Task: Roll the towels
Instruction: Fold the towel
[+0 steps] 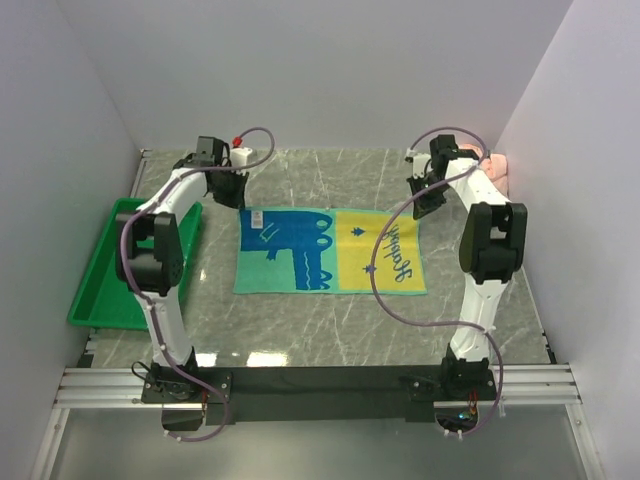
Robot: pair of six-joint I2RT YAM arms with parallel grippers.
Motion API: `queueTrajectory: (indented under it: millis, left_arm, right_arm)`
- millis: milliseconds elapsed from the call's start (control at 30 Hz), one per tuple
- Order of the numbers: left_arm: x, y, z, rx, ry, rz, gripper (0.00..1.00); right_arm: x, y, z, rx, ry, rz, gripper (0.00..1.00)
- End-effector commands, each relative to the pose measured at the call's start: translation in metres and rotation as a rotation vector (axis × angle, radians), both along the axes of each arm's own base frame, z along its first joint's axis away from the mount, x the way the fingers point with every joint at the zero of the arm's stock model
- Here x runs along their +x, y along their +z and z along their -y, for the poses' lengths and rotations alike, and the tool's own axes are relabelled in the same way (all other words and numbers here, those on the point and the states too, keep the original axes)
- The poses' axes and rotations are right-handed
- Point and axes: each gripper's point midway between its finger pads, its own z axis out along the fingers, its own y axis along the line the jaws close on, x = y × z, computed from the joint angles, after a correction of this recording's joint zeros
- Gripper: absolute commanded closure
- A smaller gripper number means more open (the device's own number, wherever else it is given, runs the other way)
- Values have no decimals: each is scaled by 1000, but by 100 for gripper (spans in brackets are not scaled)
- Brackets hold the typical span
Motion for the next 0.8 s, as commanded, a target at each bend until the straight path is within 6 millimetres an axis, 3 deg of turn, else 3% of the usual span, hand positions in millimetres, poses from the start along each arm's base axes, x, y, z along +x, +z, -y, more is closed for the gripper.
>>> queueTrajectory:
  millis: [0, 67, 200, 433, 767]
  left_arm:
    - [-20, 17, -4, -11, -89, 50, 100]
    - [-31, 26, -10, -9, -105, 76, 100]
    - [-66, 14, -18, 18, -178, 67, 100]
    - [-106, 1, -19, 25, -253, 4, 100]
    - [-142, -28, -11, 2, -242, -80, 99]
  right_arm:
    - [-19, 22, 1, 5, 54, 36, 100]
    - [-31, 23, 2, -3, 72, 33, 100]
    - [-53, 28, 2, -3, 106, 30, 100]
    - [-91, 4, 21, -60, 112, -52, 100]
    - [-110, -26, 17, -46, 80, -130, 100]
